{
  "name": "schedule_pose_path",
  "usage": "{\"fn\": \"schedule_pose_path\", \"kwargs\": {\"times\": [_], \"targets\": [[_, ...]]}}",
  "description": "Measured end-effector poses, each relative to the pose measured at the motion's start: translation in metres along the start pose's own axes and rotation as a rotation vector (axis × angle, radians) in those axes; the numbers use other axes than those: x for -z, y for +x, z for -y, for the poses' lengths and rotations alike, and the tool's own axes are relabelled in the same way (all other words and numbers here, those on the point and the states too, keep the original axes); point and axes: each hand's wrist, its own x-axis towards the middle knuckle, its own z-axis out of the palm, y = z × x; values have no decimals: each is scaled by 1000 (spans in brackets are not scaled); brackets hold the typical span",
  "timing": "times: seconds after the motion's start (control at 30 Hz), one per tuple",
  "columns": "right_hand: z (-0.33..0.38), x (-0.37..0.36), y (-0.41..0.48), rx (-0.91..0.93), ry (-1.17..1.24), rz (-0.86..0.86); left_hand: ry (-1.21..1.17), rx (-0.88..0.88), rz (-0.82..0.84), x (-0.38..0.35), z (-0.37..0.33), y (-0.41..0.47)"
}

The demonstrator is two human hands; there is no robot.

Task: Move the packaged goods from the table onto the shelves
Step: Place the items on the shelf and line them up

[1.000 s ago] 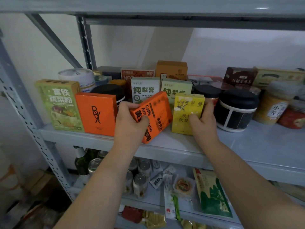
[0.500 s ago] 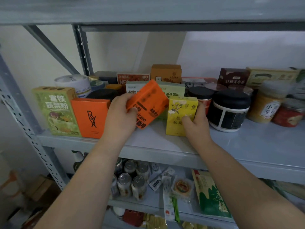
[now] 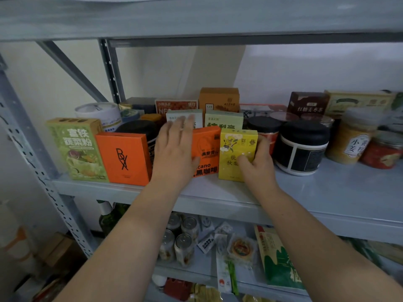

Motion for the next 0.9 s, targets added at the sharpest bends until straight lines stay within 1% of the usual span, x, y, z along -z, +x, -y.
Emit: {"fn": "schedule_pose_path", "kwargs": {"times": [0.03, 0.1, 0.17, 0.27, 0.37, 0.5, 0.63, 0.9], "targets": [[1, 0, 0, 2, -5, 5, 132, -76, 18, -2, 0, 3], [2, -1, 0, 1, -12, 21, 277, -129, 55, -7, 1, 8], [2, -2, 1, 13, -24, 30, 350, -105, 82, -9, 3, 12], [-1, -5, 3, 42, -104, 13, 397, -66, 115, -13, 8, 18], [-4, -6, 3, 47, -188, 1, 383, -53, 126, -21, 12, 20], [-9, -9, 7, 134, -259, 13, 305, -52, 130, -28, 13, 18], [-13, -14, 9, 112, -334, 15, 225, -47, 152, -31, 14, 13], [-12, -15, 7, 105, -389, 41, 235, -12, 174, -34, 18, 12]]}}
